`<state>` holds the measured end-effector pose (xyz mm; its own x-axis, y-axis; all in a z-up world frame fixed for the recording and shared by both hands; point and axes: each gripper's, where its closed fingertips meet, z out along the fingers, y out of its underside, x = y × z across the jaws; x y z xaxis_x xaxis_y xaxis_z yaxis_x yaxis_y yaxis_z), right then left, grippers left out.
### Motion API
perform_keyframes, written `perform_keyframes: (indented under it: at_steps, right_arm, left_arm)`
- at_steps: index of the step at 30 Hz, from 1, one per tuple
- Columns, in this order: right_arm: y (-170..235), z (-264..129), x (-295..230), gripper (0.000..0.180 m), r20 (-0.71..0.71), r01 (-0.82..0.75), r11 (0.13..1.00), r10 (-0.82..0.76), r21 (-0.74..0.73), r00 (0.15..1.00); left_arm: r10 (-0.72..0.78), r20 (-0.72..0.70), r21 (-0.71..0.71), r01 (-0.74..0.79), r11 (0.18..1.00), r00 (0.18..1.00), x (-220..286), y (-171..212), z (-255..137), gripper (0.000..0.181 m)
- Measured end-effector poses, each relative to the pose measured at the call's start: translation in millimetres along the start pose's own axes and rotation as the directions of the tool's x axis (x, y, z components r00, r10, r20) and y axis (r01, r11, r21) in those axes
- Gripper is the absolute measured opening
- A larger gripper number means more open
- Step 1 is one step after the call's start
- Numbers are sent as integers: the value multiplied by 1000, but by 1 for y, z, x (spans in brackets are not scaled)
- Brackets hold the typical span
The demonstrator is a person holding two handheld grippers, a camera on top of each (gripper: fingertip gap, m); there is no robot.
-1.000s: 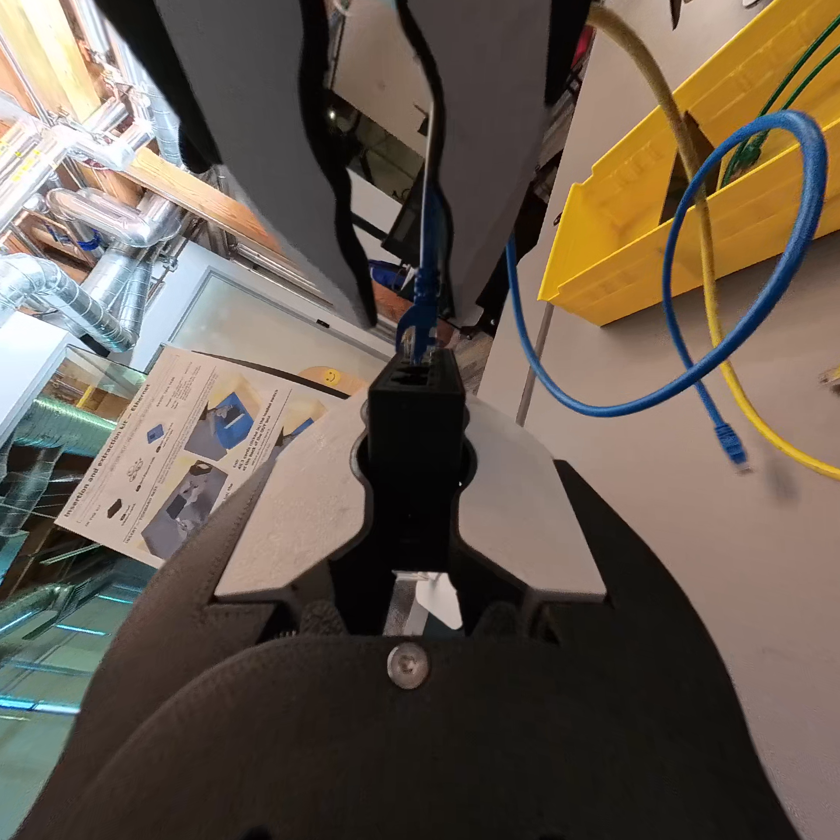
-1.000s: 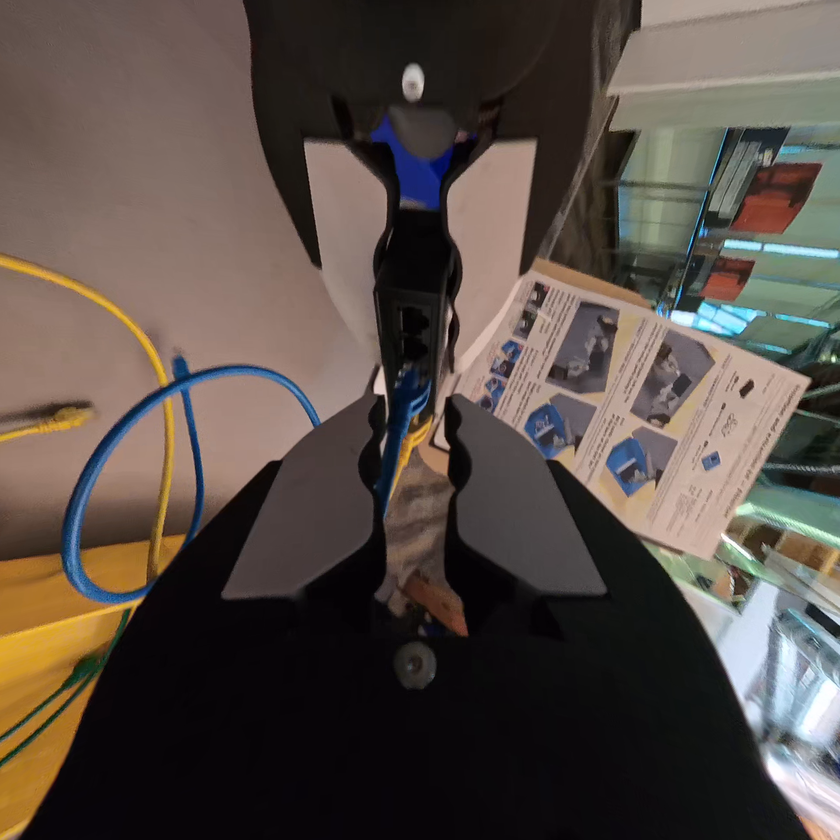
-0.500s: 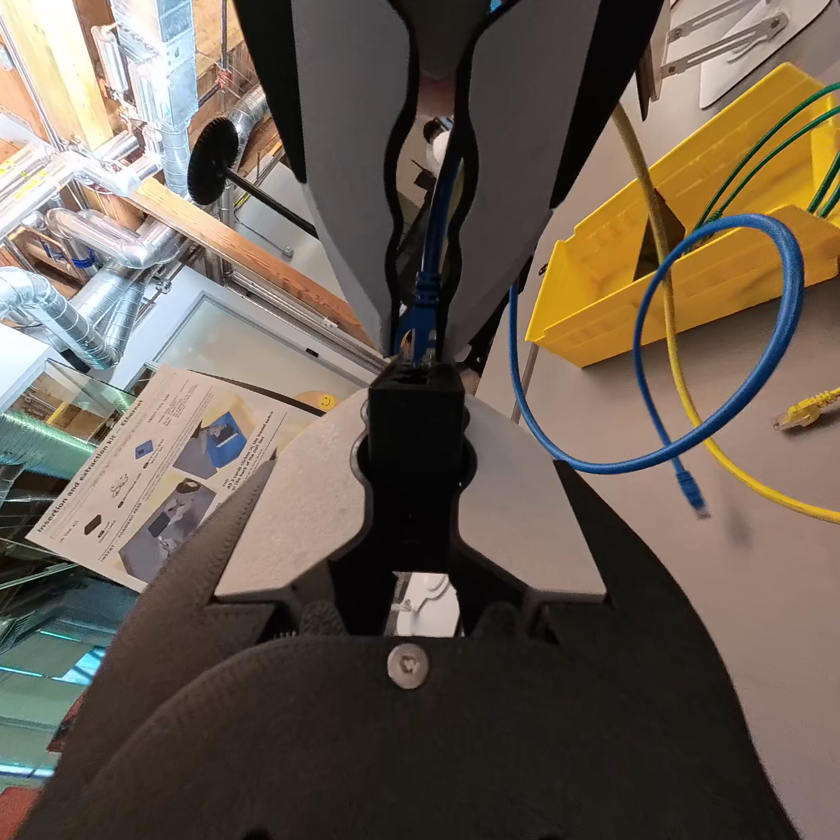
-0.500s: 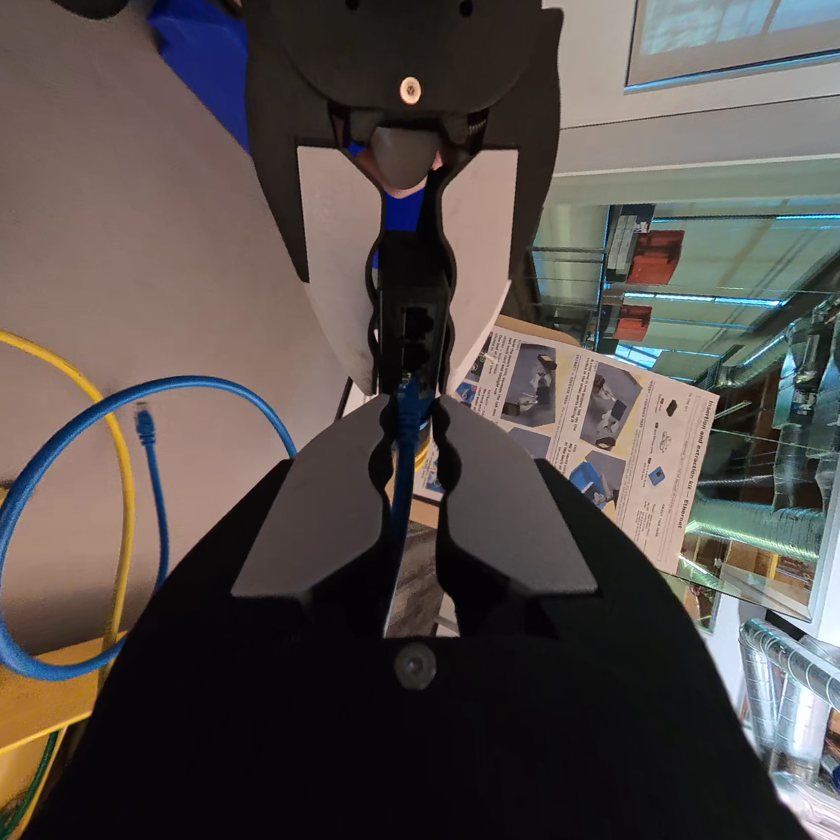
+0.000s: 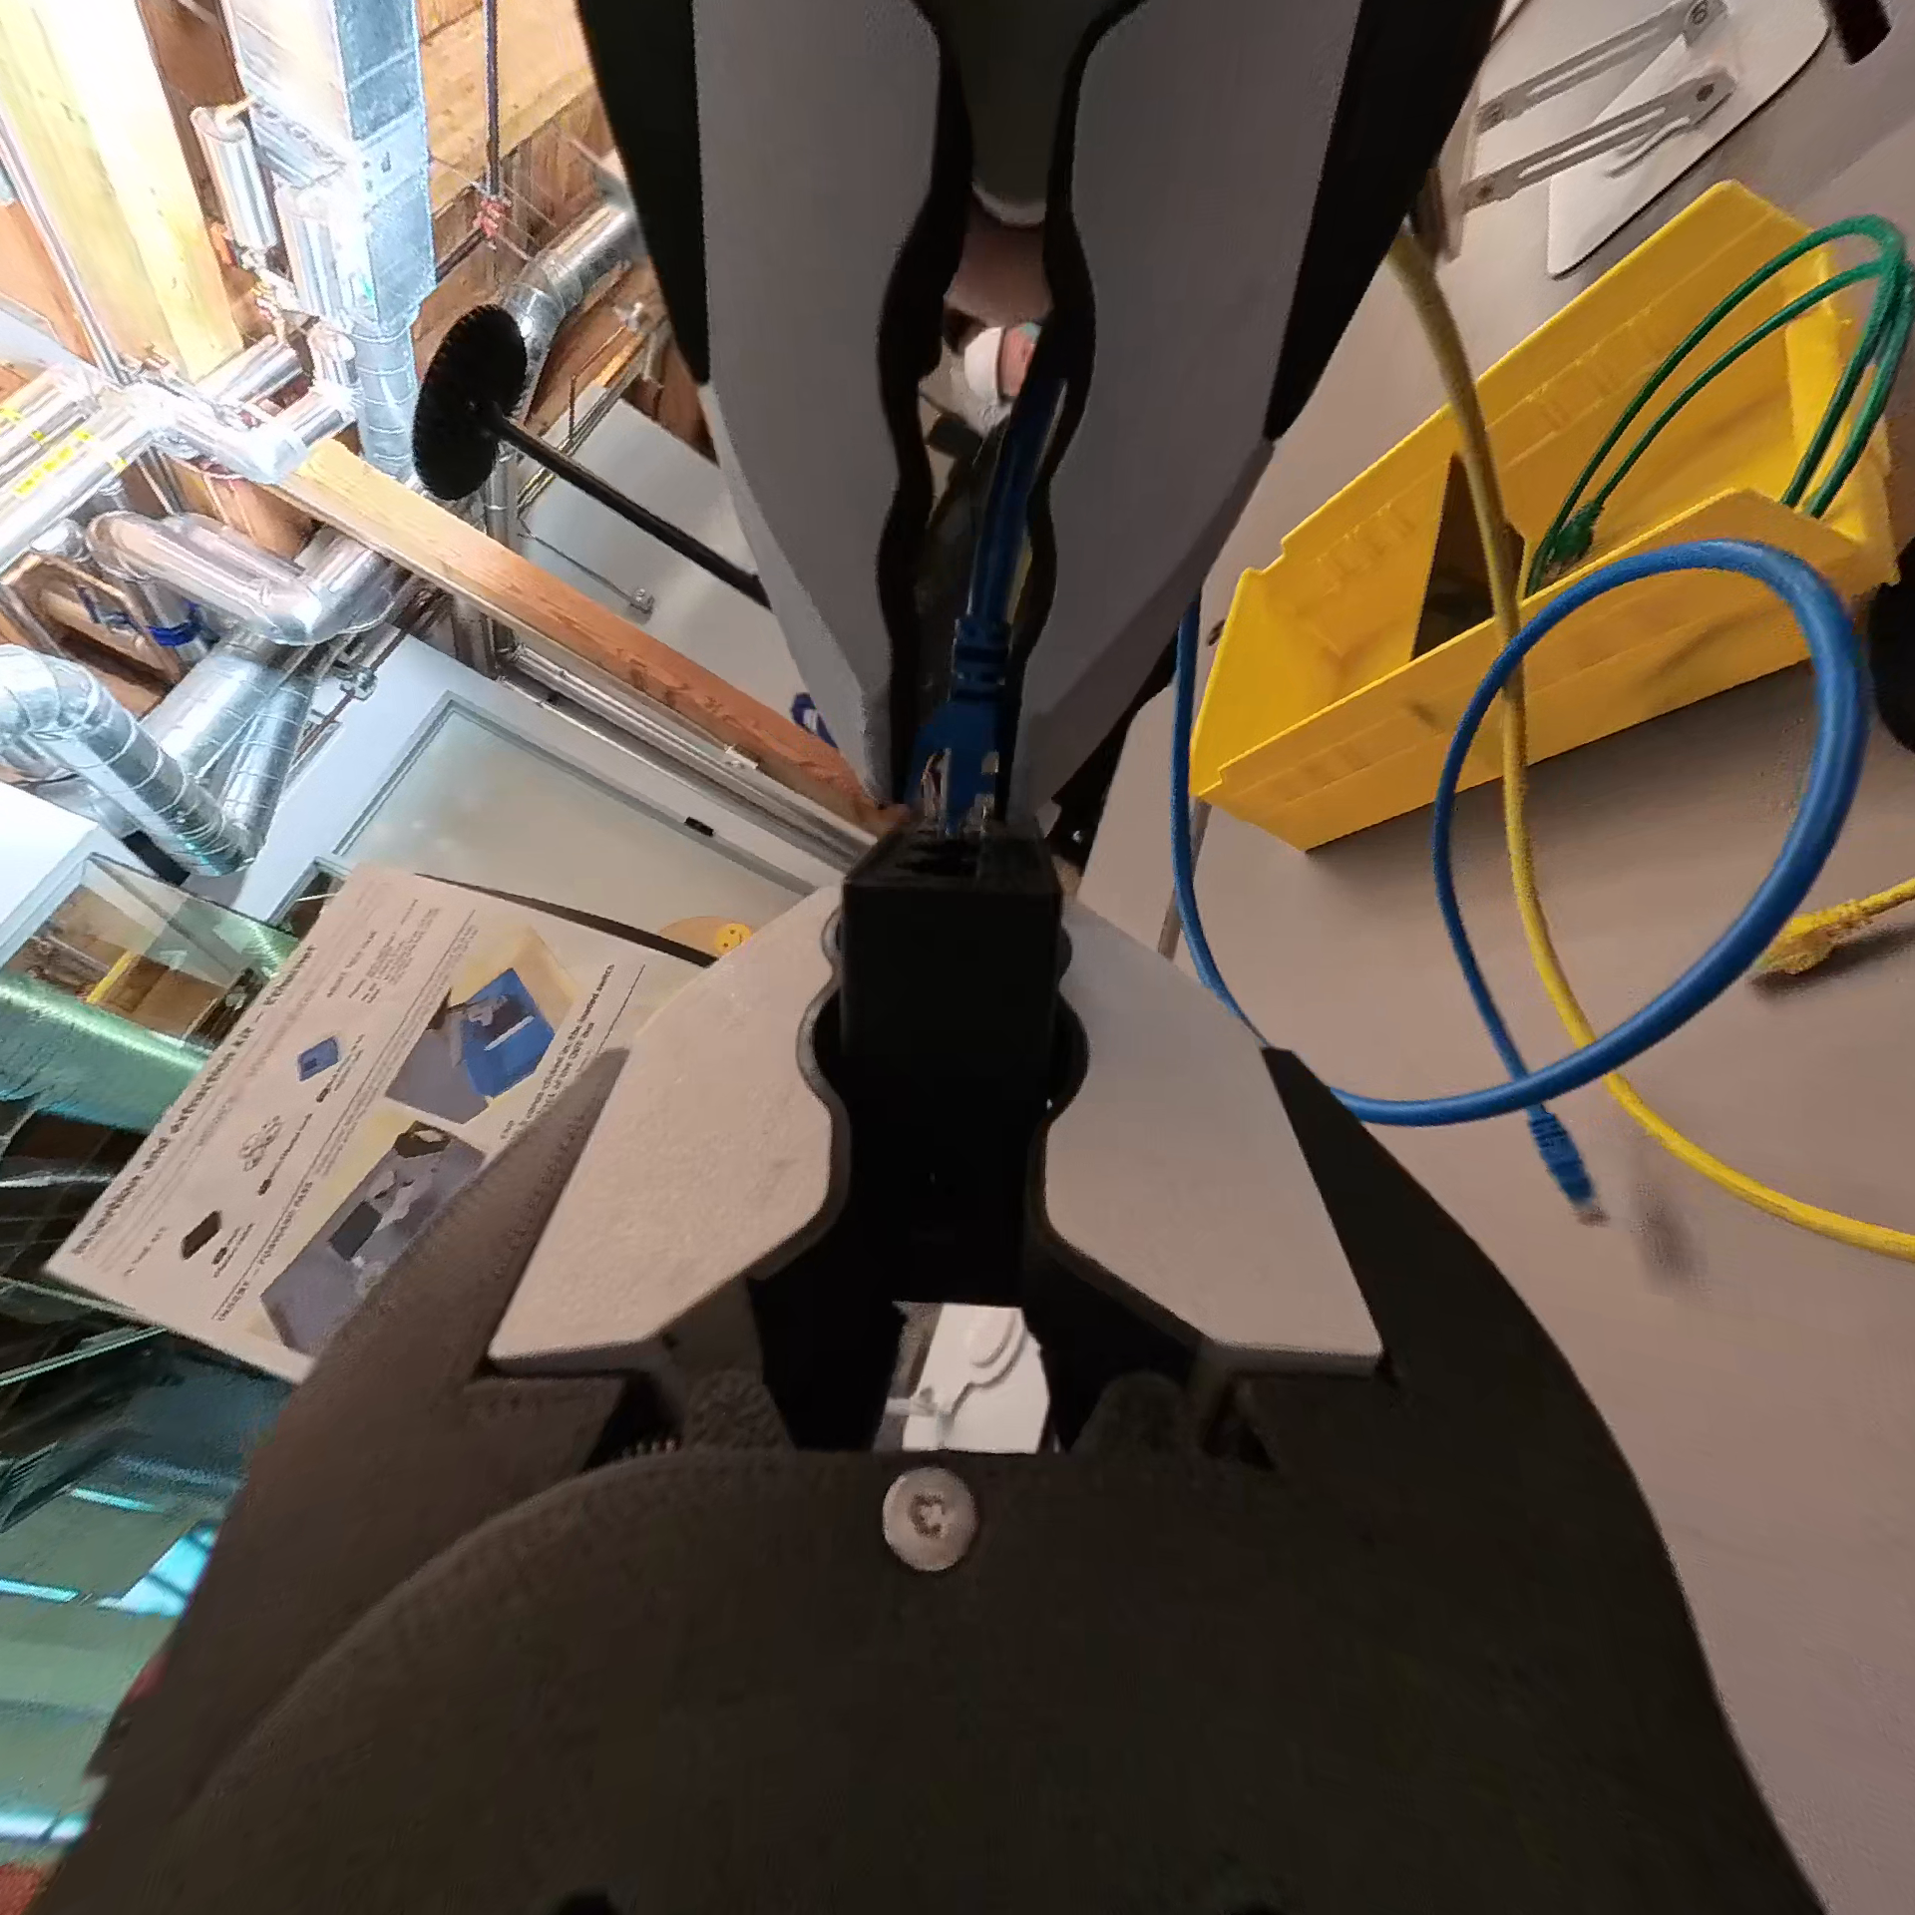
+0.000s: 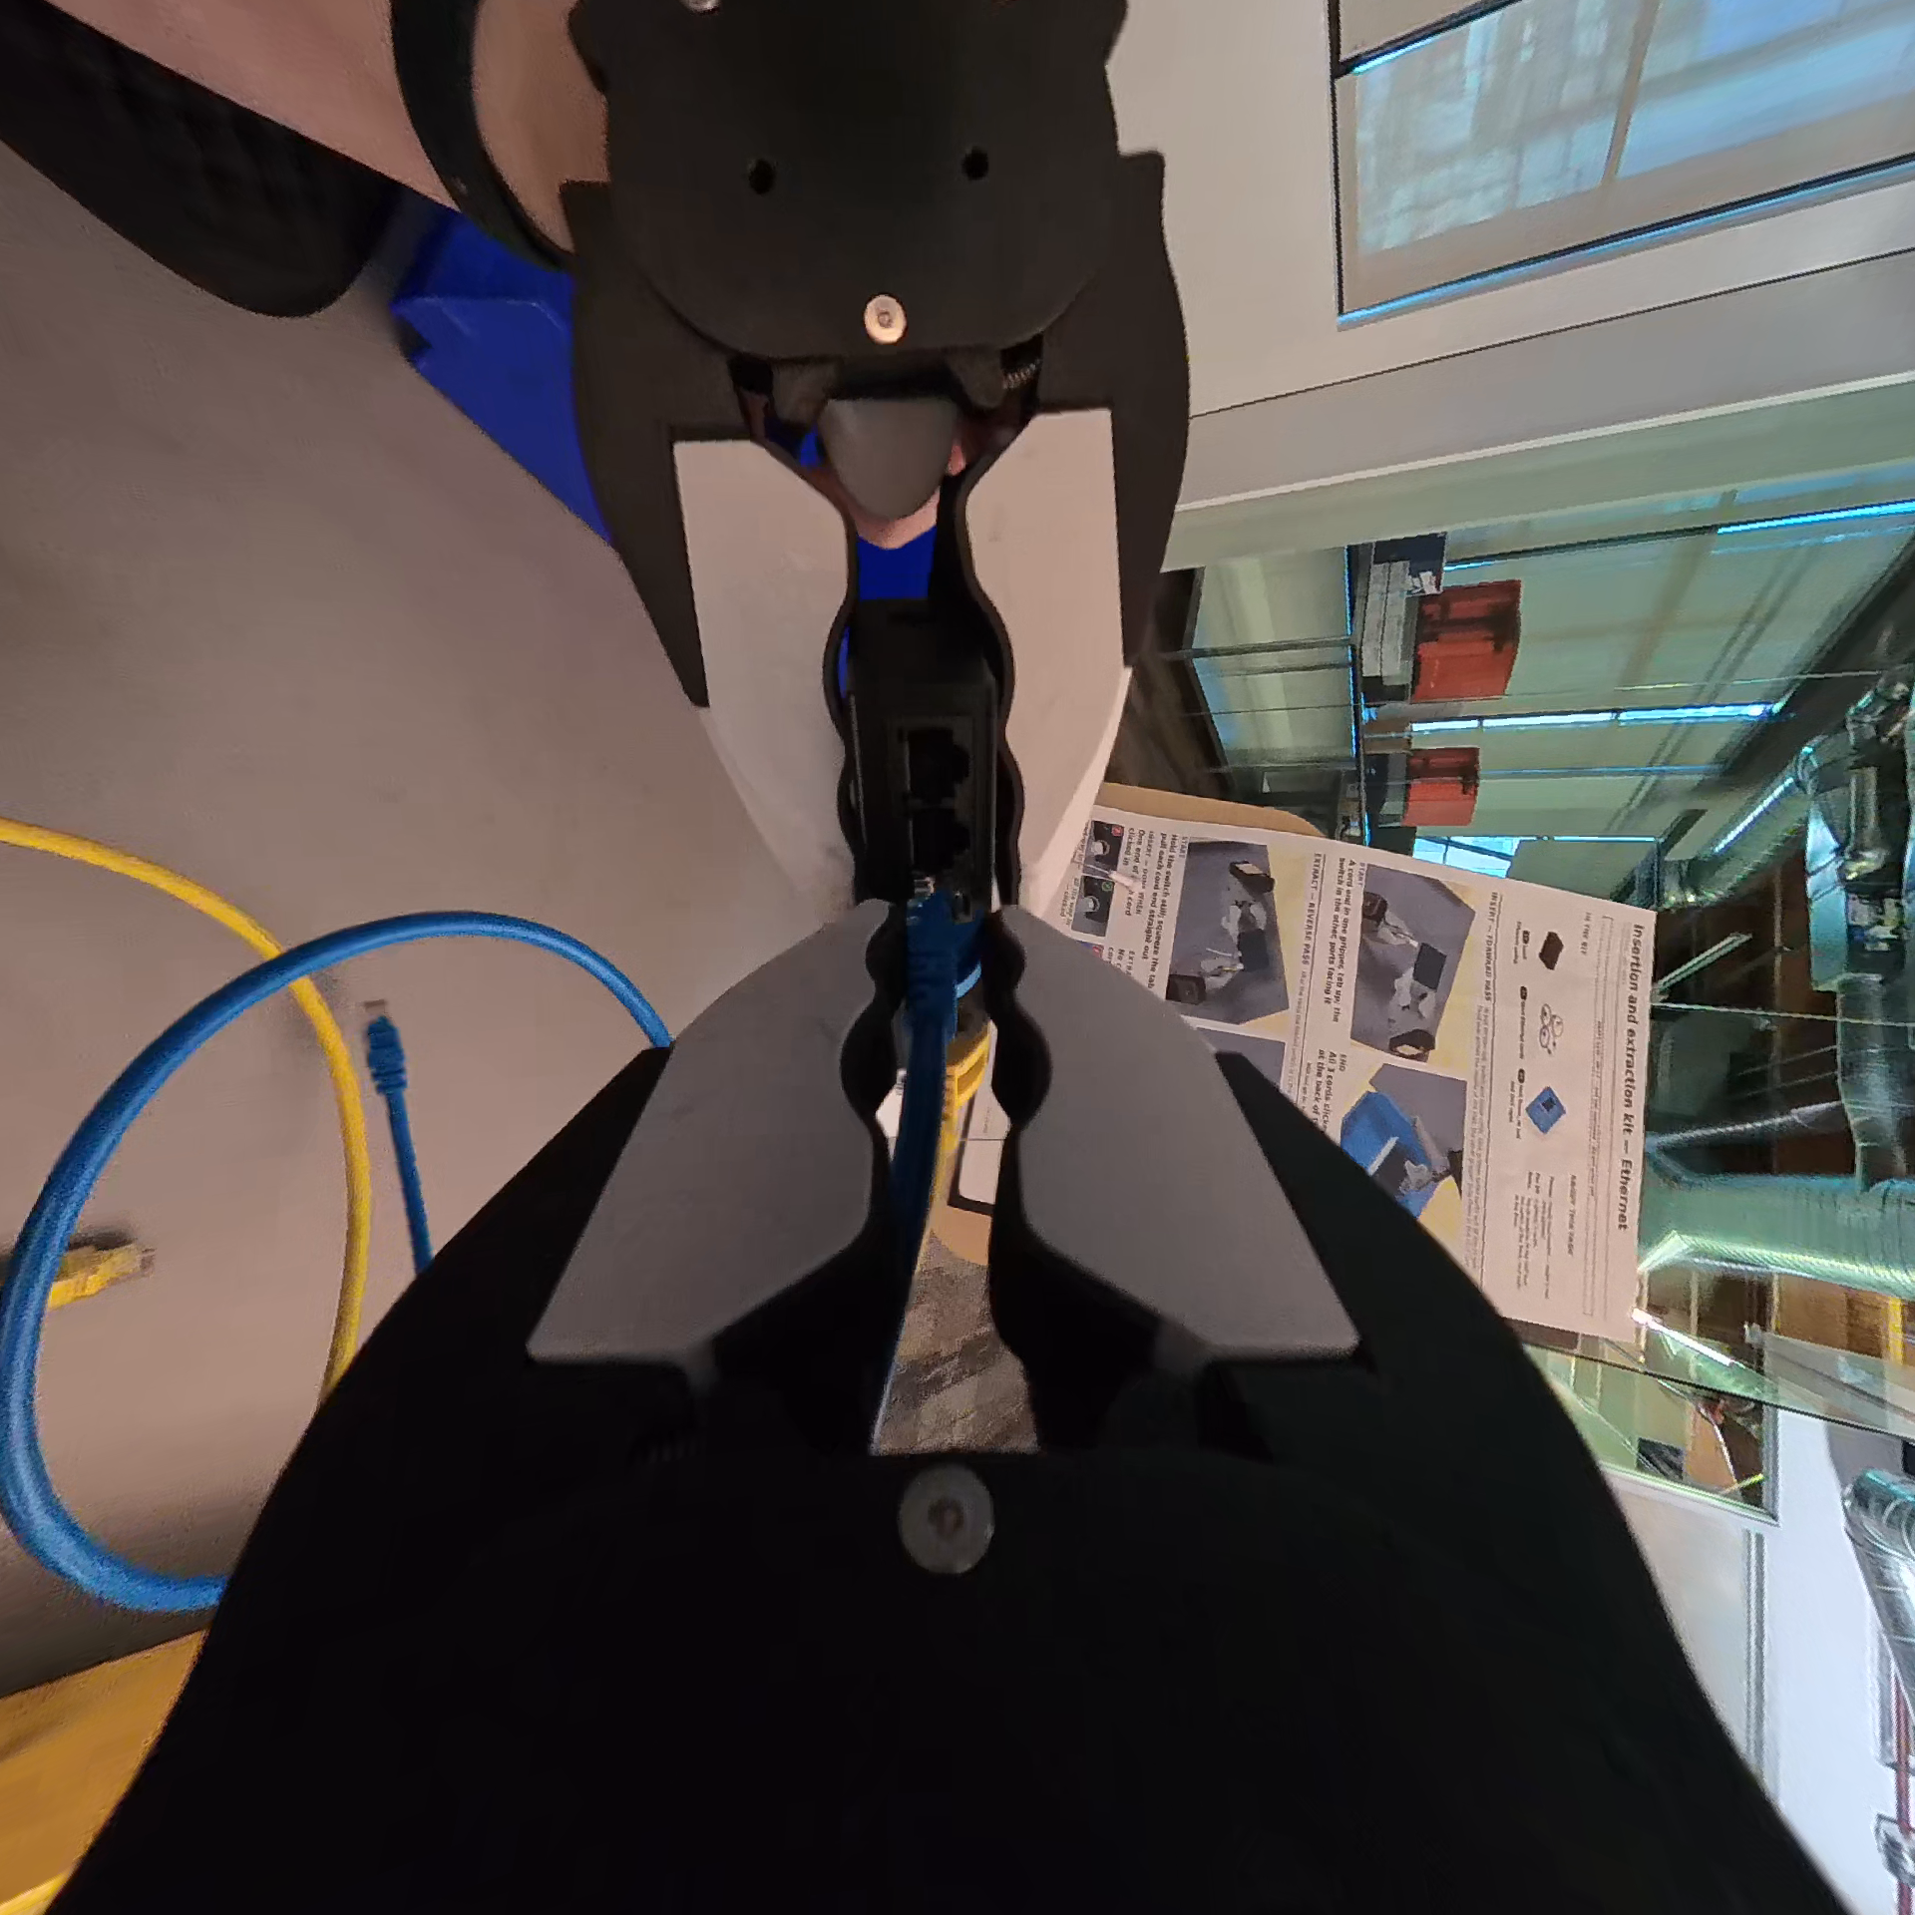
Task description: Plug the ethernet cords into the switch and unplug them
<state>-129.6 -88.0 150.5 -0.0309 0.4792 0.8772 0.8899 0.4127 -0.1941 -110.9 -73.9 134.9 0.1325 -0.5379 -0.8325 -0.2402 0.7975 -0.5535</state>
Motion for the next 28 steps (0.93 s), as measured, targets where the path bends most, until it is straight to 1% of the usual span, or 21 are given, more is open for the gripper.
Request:
perform_keyframes:
  at_steps: [5, 8, 11, 16, 20, 22, 25, 27, 28]
  right_arm:
    - [-3, 0, -4, 14, 33, 25, 999, -23, -38, 999]
    - [2, 3, -11, 13, 110, 37, 994, -26, -102, 994]
    - [14, 6, -22, 15, 224, 77, 979, -33, -189, 974]
    - [19, 5, -29, 15, 344, 62, 972, 20, -227, 939]
    - [22, 1, -36, 16, 396, 25, 974, 68, -224, 916]
    - [25, -2, -41, 16, 421, 31, 971, 74, -235, 904]
    - [28, -5, -43, 16, 431, 24, 969, 87, -246, 898]
    - [29, -5, -46, 17, 428, 38, 968, 74, -249, 901]
    - [31, -6, -48, 17, 430, 49, 966, 67, -254, 901]
  left_arm:
    - [20, -33, 10, -20, 1000, 999, 3, 2, -2, 30]
    - [38, -56, -26, -40, 999, 998, 8, 7, 3, 30]
    - [79, -84, -69, -85, 994, 993, 18, 15, 11, 30]
    - [38, -139, -50, -45, 998, 990, 26, 16, 15, 31]
    - [65, -151, -44, -72, 996, 986, 34, 14, 19, 30]
    - [79, -160, -39, -86, 996, 984, 40, 13, 22, 30]
    - [55, -179, -54, -66, 996, 982, 43, 12, 24, 30]
    - [60, -191, -75, -76, 994, 980, 46, 15, 26, 30]
    - [67, -166, -122, -88, 989, 984, 43, 22, 28, 30]
